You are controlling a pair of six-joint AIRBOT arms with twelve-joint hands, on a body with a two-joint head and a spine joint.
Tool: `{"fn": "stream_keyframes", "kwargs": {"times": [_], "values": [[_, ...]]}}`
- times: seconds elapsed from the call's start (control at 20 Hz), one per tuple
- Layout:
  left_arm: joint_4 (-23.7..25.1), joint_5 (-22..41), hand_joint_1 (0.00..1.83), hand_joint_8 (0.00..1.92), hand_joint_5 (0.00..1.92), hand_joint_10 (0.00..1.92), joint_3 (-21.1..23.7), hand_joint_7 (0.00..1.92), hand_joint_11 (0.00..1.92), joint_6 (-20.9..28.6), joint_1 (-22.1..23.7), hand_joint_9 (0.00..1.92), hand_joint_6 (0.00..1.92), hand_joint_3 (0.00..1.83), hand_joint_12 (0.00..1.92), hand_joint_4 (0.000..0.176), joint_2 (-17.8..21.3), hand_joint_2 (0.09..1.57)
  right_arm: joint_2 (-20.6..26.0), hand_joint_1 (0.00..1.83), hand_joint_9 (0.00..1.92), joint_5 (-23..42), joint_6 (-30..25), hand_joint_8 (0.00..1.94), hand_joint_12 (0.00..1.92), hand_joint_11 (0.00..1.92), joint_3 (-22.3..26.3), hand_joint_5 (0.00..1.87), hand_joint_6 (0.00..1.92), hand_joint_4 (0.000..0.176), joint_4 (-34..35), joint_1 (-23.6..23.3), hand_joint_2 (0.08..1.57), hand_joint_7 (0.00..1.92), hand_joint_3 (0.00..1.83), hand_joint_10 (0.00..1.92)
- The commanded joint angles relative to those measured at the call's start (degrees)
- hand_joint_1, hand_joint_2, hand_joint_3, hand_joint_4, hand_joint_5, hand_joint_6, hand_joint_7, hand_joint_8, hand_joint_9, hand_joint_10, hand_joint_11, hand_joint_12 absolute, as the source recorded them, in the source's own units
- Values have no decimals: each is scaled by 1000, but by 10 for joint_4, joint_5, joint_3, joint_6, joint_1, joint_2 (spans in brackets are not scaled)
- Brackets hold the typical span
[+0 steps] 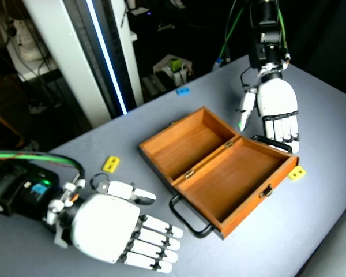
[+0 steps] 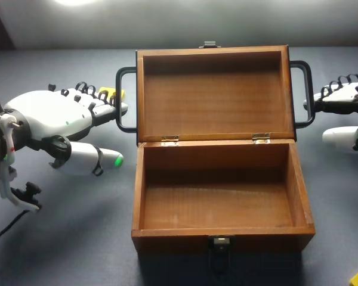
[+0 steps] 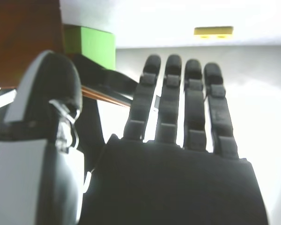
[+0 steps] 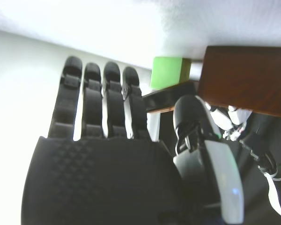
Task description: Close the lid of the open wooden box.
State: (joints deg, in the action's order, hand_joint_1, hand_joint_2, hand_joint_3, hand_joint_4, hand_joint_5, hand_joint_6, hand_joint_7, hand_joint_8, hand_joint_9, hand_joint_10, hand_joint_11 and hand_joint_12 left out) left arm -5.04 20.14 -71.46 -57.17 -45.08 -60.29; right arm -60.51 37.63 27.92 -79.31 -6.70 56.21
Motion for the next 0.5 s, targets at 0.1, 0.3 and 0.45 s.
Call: {"fn": "stream_keyframes", "kwargs": {"times": [0.1, 0.3, 0.45], "values": [[1, 60, 0, 2, 17, 3, -2, 38, 26, 0, 12, 16, 3, 0, 27, 0, -8, 1285, -6, 0, 171, 63, -6, 4, 22, 207, -2, 276, 4, 0, 10, -7, 1413, 241, 3, 6], [3, 68, 0, 2, 26, 2, 4, 42, 22, 0, 11, 18, 4, 0, 22, 0, -7, 1248, -7, 0, 163, 86, -22, 0, 12, 184, 2, 272, 0, 0, 6, -7, 1381, 230, 0, 0], [6, 75, 0, 4, 28, 4, 10, 53, 30, 0, 11, 26, 3, 0, 22, 0, -2, 1225, -6, 2, 178, 98, -33, 5, 11, 183, 5, 274, 3, 0, -1, -7, 1412, 241, 5, 6]]}}
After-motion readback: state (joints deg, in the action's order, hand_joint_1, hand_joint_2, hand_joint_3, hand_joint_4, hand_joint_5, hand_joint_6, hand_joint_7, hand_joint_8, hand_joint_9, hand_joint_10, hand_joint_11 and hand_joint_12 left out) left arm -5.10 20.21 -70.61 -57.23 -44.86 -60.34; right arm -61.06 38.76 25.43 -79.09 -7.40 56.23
